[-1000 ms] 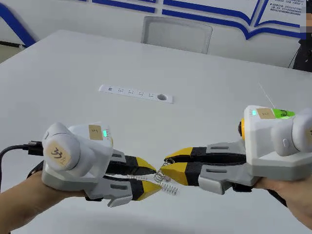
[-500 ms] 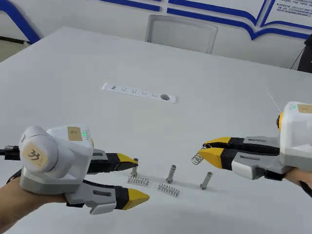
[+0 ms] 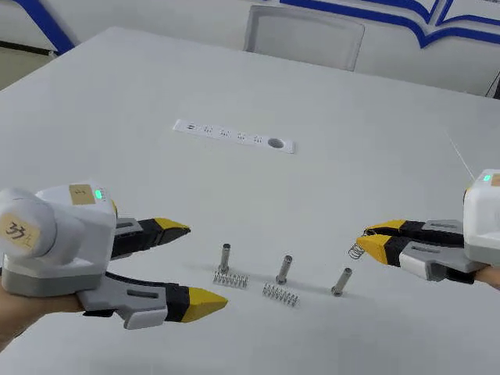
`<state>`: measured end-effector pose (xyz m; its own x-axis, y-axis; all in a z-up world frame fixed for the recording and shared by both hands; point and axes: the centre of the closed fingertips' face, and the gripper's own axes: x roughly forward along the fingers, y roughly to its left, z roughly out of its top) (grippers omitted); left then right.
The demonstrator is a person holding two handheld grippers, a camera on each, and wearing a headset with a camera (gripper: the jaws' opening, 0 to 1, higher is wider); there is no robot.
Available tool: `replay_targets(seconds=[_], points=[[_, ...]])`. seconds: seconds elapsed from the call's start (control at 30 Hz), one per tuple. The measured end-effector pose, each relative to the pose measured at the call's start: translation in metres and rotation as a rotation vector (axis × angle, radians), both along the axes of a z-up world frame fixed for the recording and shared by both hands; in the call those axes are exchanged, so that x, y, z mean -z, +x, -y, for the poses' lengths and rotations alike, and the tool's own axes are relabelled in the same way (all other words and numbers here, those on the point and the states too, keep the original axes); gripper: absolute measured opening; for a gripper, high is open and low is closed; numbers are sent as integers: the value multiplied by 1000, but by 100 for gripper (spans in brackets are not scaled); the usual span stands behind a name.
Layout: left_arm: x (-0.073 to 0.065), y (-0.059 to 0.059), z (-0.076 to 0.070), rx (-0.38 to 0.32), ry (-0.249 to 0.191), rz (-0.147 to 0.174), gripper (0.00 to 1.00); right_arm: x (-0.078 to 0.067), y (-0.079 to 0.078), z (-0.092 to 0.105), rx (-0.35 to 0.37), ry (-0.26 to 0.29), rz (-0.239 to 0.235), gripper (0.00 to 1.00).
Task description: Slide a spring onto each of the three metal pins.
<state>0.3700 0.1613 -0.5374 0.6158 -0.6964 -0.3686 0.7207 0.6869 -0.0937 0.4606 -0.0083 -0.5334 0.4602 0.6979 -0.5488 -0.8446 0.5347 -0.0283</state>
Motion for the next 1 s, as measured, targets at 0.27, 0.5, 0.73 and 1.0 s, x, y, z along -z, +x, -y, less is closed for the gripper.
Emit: replay_targets(seconds=[0.27, 0.5, 0.73, 1.0], points=[[17, -2, -20, -63, 30, -43, 80, 24, 3, 4, 9, -60, -21, 11], [21, -5, -29, -96, 14, -66, 79, 34, 5, 9, 17, -86, -44, 11], [24, -8, -30, -95, 9, -79, 79, 40, 7, 9, 32, -73, -64, 11], [24, -9, -30, -107, -1, -81, 82, 51, 6, 7, 29, -78, -83, 11]])
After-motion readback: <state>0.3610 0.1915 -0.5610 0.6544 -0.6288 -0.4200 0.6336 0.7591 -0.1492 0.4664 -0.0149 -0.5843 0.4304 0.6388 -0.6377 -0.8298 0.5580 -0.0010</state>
